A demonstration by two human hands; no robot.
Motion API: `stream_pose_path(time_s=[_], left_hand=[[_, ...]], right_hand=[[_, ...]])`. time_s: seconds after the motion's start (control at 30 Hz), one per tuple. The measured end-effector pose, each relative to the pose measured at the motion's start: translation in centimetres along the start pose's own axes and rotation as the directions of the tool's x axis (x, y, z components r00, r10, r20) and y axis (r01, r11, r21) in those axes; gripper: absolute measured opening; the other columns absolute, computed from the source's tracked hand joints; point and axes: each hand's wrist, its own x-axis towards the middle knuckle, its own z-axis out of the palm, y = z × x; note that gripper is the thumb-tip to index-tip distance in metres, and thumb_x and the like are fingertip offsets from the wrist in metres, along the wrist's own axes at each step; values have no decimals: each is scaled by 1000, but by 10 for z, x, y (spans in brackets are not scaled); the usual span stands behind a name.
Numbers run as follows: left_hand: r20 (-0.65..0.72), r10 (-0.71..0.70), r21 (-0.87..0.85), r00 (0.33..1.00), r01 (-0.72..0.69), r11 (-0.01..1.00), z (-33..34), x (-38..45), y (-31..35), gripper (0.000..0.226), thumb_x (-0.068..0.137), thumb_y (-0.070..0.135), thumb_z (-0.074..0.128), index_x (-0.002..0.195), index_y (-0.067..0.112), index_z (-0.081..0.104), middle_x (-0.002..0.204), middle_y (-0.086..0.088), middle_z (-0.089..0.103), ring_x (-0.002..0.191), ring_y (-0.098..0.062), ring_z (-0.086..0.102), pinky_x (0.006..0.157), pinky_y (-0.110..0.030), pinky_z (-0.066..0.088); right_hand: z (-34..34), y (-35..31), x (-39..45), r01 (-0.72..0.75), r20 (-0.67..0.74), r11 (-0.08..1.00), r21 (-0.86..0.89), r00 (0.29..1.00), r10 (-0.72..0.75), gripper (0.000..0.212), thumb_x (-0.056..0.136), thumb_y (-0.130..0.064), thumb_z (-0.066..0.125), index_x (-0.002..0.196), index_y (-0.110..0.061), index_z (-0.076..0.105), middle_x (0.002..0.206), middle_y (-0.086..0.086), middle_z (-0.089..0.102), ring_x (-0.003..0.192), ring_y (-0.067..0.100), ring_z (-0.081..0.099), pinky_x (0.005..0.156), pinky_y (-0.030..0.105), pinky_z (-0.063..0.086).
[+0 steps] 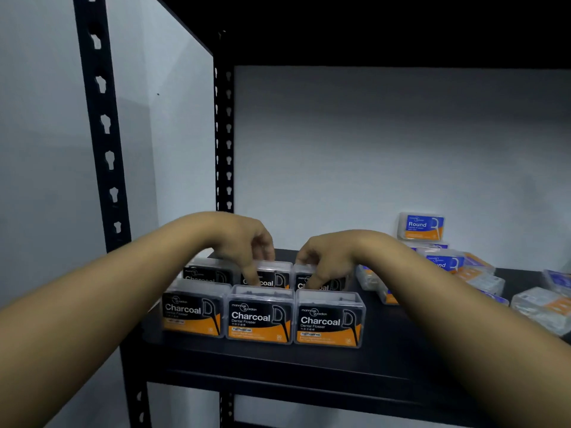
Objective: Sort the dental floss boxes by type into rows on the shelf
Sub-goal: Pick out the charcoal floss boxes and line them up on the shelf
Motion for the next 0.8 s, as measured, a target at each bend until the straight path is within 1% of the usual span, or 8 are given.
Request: stream_pose_path(time_s=[0.07, 0.17, 0.23, 0.3, 0.4, 0.57, 0.67, 0.8], left_hand=[[-1, -38, 35, 999, 38, 999, -9, -12, -7, 62, 70, 29, 92, 125, 29, 65, 114, 12, 71, 97, -11, 68, 86, -30, 57], [-6, -106, 123, 994, 106, 987, -9, -19, -14, 60, 71, 26, 91, 125, 29, 64, 118, 11, 70, 100, -13, 66, 88, -31, 56], [-19, -156, 177, 988, 157, 972, -5, -18, -17, 56, 73, 24, 89, 124, 30, 67, 111, 14, 67, 103, -17, 65, 96, -41, 56], [-33, -191, 185, 981, 194, 963, 0, -16, -20, 53, 77, 22, 86, 126, 27, 67, 101, 15, 61, 104, -19, 62, 99, -43, 55], [-56, -190, 204, 980, 197, 959, 3, -14, -19, 51, 79, 23, 84, 127, 23, 66, 105, 10, 60, 99, -18, 58, 96, -35, 53], [-65, -176, 152, 982, 185, 971, 4, -12, -19, 50, 77, 26, 87, 123, 26, 68, 114, 6, 66, 100, -18, 61, 95, -35, 54], [-87, -142, 118, 986, 152, 981, 5, -11, -19, 50, 75, 28, 88, 120, 27, 69, 103, 10, 65, 101, -17, 62, 87, -28, 49], [-98, -132, 96, 986, 141, 985, 6, -9, -20, 45, 73, 27, 89, 114, 26, 72, 95, 11, 65, 103, -18, 64, 90, -31, 52]], right_hand=[[-1, 3, -1, -13, 3, 999, 41, 1000, 13, 29, 85, -35, 79, 110, -30, 66, 98, -13, 61, 93, 25, 66, 79, 48, 64], [-2, 6, -4, -37, 38, 995, 89, 999, 33, 32, 88, -34, 78, 117, -30, 65, 106, -8, 61, 93, 26, 66, 74, 50, 65], [-3, 5, -3, -45, 56, 994, 98, 998, 39, 33, 89, -33, 77, 120, -31, 65, 118, -1, 64, 100, 30, 69, 74, 51, 64], [-3, 5, -3, -50, 60, 994, 100, 997, 44, 33, 89, -32, 77, 119, -32, 64, 123, 2, 64, 102, 33, 69, 73, 51, 65], [-2, 5, -1, -49, 63, 993, 104, 997, 43, 31, 89, -31, 77, 117, -33, 64, 123, 4, 65, 103, 33, 69, 72, 50, 65], [0, 6, 3, -26, 46, 993, 112, 999, 21, 38, 85, -34, 79, 119, -36, 62, 119, 3, 68, 103, 31, 70, 79, 51, 63], [3, 4, 6, -15, 33, 992, 125, 999, 11, 44, 70, -49, 81, 111, -46, 64, 111, -5, 69, 100, 30, 69, 86, 53, 61], [4, 6, 6, 2, 17, 991, 131, 1000, -5, 30, 81, -44, 78, 108, -42, 66, 100, -14, 63, 97, 29, 65, 88, 55, 60]])
